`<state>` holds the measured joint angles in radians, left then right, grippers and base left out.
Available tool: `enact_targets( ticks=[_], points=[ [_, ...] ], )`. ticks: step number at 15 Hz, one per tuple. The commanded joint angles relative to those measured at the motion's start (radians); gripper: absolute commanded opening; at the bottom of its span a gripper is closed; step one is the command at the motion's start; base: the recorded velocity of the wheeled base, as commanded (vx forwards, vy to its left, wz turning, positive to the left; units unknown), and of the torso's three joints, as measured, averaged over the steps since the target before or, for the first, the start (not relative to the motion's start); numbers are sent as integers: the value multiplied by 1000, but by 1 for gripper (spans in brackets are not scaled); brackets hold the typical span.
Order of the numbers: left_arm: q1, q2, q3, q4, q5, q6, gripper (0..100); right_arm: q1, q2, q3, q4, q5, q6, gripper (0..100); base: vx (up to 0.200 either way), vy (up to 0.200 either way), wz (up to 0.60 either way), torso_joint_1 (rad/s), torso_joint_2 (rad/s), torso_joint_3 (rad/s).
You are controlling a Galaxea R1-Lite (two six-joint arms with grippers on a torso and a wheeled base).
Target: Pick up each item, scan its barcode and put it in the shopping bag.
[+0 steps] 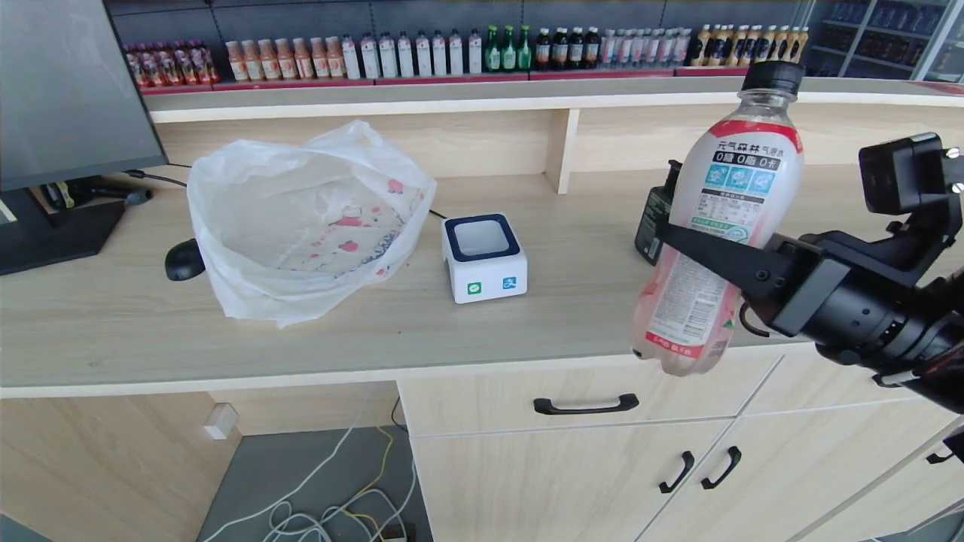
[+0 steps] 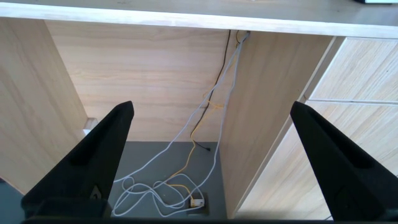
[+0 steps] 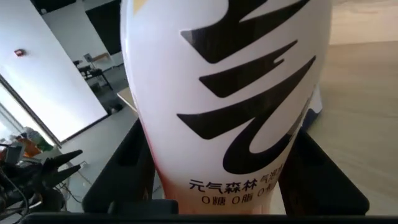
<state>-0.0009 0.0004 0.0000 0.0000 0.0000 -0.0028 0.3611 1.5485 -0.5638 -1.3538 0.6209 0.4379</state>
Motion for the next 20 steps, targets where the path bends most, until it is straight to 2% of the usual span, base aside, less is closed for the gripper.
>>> enact_targets(
  ticks=[1, 2, 4, 6, 9, 10, 11, 14, 15, 20],
  points=[
    [1, 0, 0, 0, 0, 0, 100, -108, -65, 22, -1, -4, -54, 0, 0, 0, 0, 0, 0, 0],
    [1, 0, 0, 0, 0, 0, 100, -120, -76, 28, -1, -16, -64, 0, 0, 0, 0, 0, 0, 0],
    [-1, 0, 0, 0, 0, 0, 100, -128, -104, 41, -1, -148, -103, 0, 0, 0, 0, 0, 0, 0],
    [-1, 0, 0, 0, 0, 3, 100, -126, -113, 51, -1, -331, -180, 0, 0, 0, 0, 0, 0, 0],
    [-1, 0, 0, 0, 0, 1, 100, -120, -146, 110, 7, -342, -332, 0, 0, 0, 0, 0, 0, 0],
    [-1, 0, 0, 0, 0, 1, 100, -154, -146, 119, 7, -354, -427, 0, 0, 0, 0, 0, 0, 0],
    [-1, 0, 0, 0, 0, 0, 100, -179, -148, 119, 5, -385, -478, 0, 0, 0, 0, 0, 0, 0],
    [-1, 0, 0, 0, 0, -2, 100, -179, -162, 111, -2, -515, -573, 0, 0, 0, 0, 0, 0, 0],
    [-1, 0, 0, 0, 0, -2, 100, -168, -159, 122, -7, -549, -564, 0, 0, 0, 0, 0, 0, 0],
    [-1, 0, 0, 0, 0, -2, 100, -163, -165, 200, -42, -632, -508, 0, 0, 200, 0, 6, 0, 2]
  ],
)
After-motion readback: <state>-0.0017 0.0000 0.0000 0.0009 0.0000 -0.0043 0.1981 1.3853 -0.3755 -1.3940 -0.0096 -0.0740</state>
